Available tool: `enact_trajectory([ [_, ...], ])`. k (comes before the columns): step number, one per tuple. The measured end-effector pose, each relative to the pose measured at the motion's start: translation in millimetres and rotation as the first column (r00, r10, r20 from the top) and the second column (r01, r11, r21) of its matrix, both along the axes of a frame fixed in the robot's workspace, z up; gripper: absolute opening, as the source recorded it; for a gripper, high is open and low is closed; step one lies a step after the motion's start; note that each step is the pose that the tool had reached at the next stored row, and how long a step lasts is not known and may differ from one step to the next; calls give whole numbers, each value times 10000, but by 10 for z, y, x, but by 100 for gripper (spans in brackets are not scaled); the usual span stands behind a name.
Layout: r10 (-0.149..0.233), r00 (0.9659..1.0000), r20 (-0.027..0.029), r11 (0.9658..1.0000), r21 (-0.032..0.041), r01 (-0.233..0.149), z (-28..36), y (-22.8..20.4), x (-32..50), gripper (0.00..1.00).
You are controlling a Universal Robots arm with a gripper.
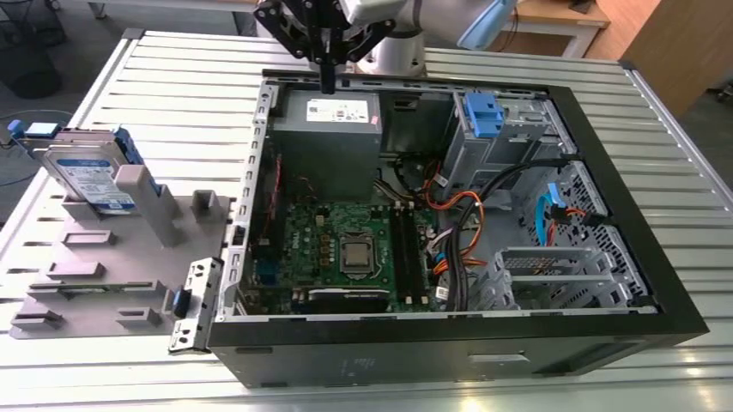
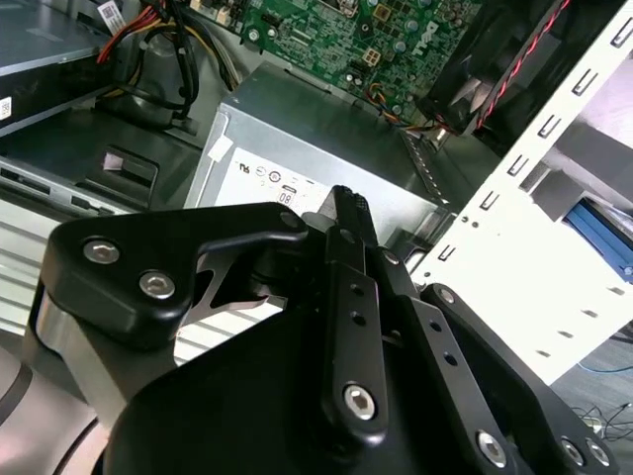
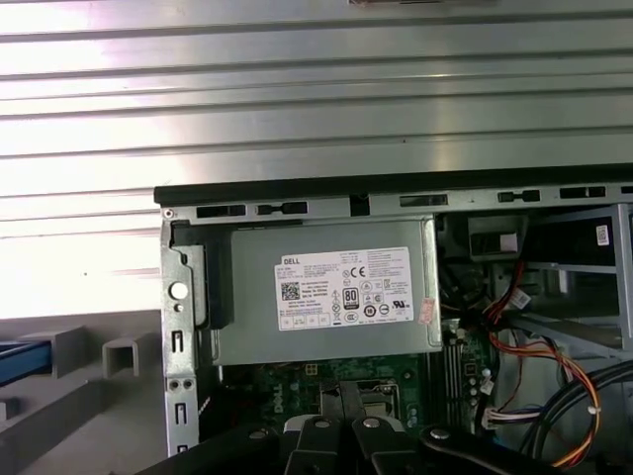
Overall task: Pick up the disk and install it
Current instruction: 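Reach for the disk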
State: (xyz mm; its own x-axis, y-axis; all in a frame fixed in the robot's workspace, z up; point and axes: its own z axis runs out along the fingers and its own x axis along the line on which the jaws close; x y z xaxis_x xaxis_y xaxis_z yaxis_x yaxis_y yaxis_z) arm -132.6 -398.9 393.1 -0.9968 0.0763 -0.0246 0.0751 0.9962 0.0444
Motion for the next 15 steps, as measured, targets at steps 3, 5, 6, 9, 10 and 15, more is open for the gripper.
enact_trajectory([
  [3, 0, 10000, 1, 10000, -1, 0, 0, 0, -42, 11],
  [5, 0, 10000, 1, 10000, -1, 0, 0, 0, -69, 11],
  [6, 0, 10000, 2, 10000, -1, 0, 0, 0, -83, 11],
  [9, 1, 10000, 4, 10000, -1, -1, -1, 0, -124, 11],
  [10, 1, 10000, 6, 10000, -1, -1, -1, 0, -136, 11],
  [15, 0, 10000, 9, 10000, 0, 0, -1, 0, -195, 11],
])
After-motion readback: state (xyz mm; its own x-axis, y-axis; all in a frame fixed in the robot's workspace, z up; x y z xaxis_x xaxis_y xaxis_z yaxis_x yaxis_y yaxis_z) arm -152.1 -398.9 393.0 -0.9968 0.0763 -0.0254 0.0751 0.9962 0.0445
